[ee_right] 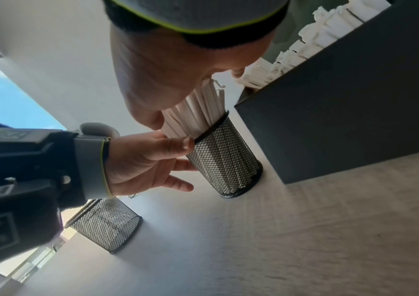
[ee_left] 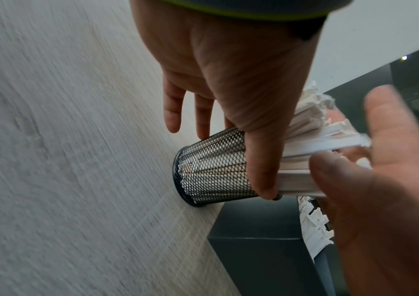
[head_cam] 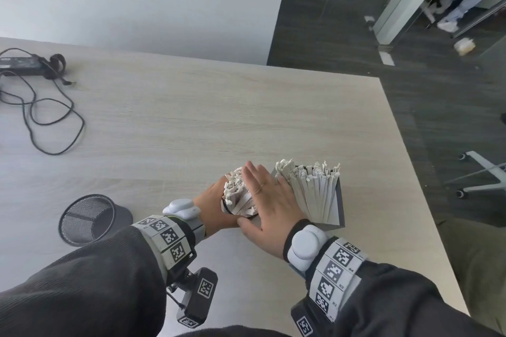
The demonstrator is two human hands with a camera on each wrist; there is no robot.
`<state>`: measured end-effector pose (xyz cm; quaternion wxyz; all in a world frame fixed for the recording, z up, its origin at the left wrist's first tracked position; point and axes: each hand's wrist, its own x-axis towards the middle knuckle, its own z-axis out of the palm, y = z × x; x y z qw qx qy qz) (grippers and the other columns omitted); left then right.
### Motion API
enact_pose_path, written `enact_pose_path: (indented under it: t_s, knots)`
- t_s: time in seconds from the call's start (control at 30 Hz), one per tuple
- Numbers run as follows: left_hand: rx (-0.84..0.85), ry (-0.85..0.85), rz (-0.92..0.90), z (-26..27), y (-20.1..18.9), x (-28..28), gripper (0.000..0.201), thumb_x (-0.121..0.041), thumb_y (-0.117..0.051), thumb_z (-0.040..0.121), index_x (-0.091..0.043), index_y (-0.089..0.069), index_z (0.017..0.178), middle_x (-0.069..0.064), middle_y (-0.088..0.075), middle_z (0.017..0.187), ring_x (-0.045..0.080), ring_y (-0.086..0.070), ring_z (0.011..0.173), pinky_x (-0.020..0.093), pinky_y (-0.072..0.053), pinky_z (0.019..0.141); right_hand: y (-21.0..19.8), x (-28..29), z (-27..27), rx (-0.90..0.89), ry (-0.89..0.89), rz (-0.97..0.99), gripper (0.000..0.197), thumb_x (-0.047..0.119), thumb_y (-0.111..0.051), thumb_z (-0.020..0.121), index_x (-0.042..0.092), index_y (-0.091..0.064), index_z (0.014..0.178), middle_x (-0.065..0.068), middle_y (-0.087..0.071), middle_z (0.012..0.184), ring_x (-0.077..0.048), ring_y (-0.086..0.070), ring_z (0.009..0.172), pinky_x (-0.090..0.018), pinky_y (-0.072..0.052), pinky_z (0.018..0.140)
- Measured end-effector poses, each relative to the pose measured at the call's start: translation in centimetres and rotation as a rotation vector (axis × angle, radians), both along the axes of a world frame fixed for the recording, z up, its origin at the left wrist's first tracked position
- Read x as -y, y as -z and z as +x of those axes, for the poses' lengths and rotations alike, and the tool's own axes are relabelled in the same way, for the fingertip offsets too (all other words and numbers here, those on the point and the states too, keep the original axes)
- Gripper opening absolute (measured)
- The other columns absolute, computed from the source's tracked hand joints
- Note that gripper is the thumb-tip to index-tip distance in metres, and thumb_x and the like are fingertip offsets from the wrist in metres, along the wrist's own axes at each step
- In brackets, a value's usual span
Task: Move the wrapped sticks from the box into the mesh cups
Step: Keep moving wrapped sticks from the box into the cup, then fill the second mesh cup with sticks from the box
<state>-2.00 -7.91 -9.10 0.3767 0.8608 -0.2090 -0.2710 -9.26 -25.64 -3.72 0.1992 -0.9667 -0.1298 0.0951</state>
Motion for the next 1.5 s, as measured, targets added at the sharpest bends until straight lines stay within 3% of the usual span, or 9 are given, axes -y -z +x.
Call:
enact_pose_path:
  t_s: [0.23,0.37,0.43,0.5,0.67,0.97,1.13,1.37,1.5]
  knots:
    - [-0.030,-0.044,-0.011,-0.3,-0.3,0.1,0.094,-0.053,-0.082,0.061,-0.039,-0.035,0.141,-0.020,-0.054,0.124,0.003,-0.055,0.113,0.030,-0.048,0.094,0.3,0.6,-0.1,-0.051,0.038,-0.021,0.083,0.057,-0.042,0.091,0.037,0.005,0.156,0.012,0.021,0.164,-0.013,0.016,0.152,-0.049,0.002,0.123]
    - [-0.061,-0.121,0.016,-0.4,-0.2,-0.2,0.090,-0.053,-0.085,0.059,-0.043,-0.037,0.134,-0.018,-0.060,0.121,0.006,-0.059,0.107,0.031,-0.049,0.090,-0.4,3.2,-0.3,0.075,0.289,0.204,0.059,0.053,-0.041,0.095,0.032,-0.033,0.150,0.007,-0.032,0.159,-0.011,-0.027,0.146,-0.043,-0.021,0.121]
    - [-0.076,-0.144,0.035,-0.2,-0.2,-0.2,0.088,-0.051,-0.086,0.060,-0.041,-0.038,0.132,-0.017,-0.059,0.118,0.009,-0.059,0.105,0.031,-0.049,0.086,0.1,5.4,-0.5,0.087,0.471,0.317,0.043,0.052,-0.038,0.096,0.028,-0.058,0.124,0.009,-0.061,0.128,-0.007,-0.054,0.119,-0.041,-0.045,0.105]
    - [-0.085,-0.170,0.045,0.4,-0.3,-0.1,0.087,-0.053,-0.086,0.057,-0.039,-0.039,0.130,-0.016,-0.060,0.115,0.012,-0.060,0.103,0.034,-0.050,0.085,0.6,7.4,-1.1,-0.007,0.564,0.329,0.047,0.060,-0.033,0.093,0.027,-0.065,0.104,0.012,-0.068,0.103,-0.009,-0.063,0.097,-0.039,-0.053,0.088]
    - [-0.097,-0.246,0.046,2.8,-0.3,0.4,0.085,-0.053,-0.087,0.053,-0.039,-0.043,0.124,-0.010,-0.064,0.110,0.016,-0.063,0.099,0.037,-0.051,0.082,1.4,8.5,-3.1,-0.231,0.326,0.054,0.056,0.071,-0.025,0.089,0.028,-0.060,0.081,0.007,-0.060,0.077,-0.016,-0.059,0.075,-0.036,-0.051,0.071]
    - [-0.065,-0.249,0.145,5.3,-1.2,1.7,0.092,-0.066,-0.080,0.050,-0.037,-0.038,0.127,-0.007,-0.064,0.111,0.020,-0.063,0.097,0.042,-0.053,0.085,2.1,7.5,-2.2,-0.432,0.257,-0.238,0.060,0.081,-0.042,0.079,0.038,-0.063,0.115,0.013,-0.060,0.119,-0.013,-0.058,0.112,-0.033,-0.047,0.090]
    - [0.009,-0.255,0.113,3.8,-1.4,-0.5,0.123,-0.064,-0.083,0.054,-0.039,-0.010,0.150,-0.003,-0.047,0.147,0.023,-0.046,0.133,0.049,-0.042,0.106,2.3,6.8,-1.6,-0.420,0.270,-0.309,0.051,0.073,-0.041,0.085,0.036,-0.066,0.110,0.009,-0.065,0.112,-0.020,-0.063,0.106,-0.035,-0.052,0.084]
    - [0.268,-0.235,0.666,2.3,-3.1,-9.0,0.081,-0.064,-0.054,0.080,-0.039,-0.020,0.149,-0.009,-0.021,0.161,0.015,-0.008,0.151,0.052,-0.001,0.121,2.6,6.9,-1.7,-0.424,0.294,-0.375,0.051,0.074,-0.039,0.084,0.036,-0.066,0.105,0.008,-0.062,0.108,-0.019,-0.062,0.103,-0.032,-0.050,0.081]
    - [0.131,-0.355,0.867,1.9,-4.7,-13.7,0.073,-0.070,-0.045,0.076,-0.047,-0.028,0.143,-0.012,-0.014,0.162,0.017,-0.003,0.151,0.062,-0.001,0.117,2.3,6.6,-1.5,-0.400,0.290,-0.389,0.051,0.073,-0.040,0.085,0.037,-0.067,0.107,0.010,-0.063,0.107,-0.019,-0.063,0.101,-0.030,-0.051,0.078]
